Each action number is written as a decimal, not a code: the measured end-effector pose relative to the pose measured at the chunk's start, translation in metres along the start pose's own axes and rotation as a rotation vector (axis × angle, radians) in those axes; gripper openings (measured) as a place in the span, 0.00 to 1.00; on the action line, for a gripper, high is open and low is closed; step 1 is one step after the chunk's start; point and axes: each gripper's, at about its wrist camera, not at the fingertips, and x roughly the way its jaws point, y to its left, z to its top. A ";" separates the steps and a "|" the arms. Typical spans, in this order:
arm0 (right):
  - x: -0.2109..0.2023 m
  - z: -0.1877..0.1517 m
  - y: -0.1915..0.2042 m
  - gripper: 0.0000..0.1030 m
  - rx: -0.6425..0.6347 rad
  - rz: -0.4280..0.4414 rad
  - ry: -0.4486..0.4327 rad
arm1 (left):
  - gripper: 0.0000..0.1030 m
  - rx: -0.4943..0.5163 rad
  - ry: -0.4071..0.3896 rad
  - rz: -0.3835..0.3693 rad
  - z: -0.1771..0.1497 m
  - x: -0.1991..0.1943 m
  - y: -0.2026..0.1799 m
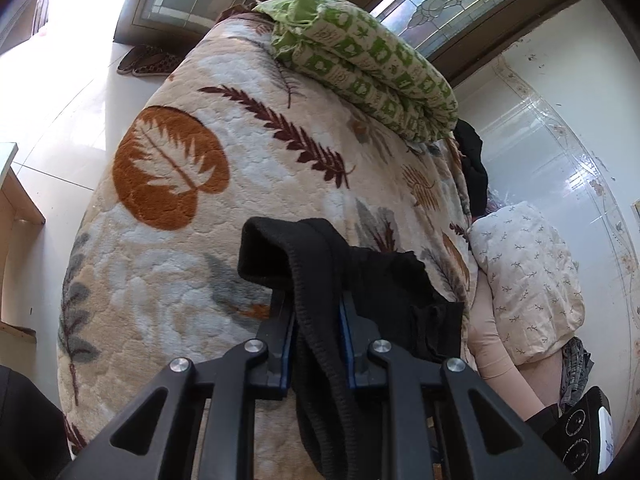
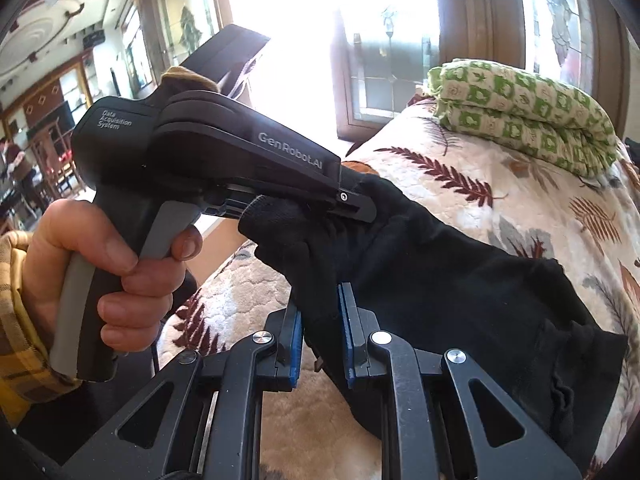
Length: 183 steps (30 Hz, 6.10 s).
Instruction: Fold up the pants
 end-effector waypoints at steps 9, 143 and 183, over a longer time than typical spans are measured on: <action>-0.028 -0.008 -0.017 0.15 0.067 -0.011 -0.030 | 0.20 0.063 0.001 0.011 -0.008 -0.001 -0.039; -0.100 -0.080 -0.208 0.24 0.567 -0.332 0.101 | 0.67 0.481 0.109 0.228 -0.103 0.085 -0.153; -0.095 -0.092 -0.162 0.64 0.393 -0.396 0.089 | 0.66 0.333 0.154 0.238 -0.103 0.089 -0.139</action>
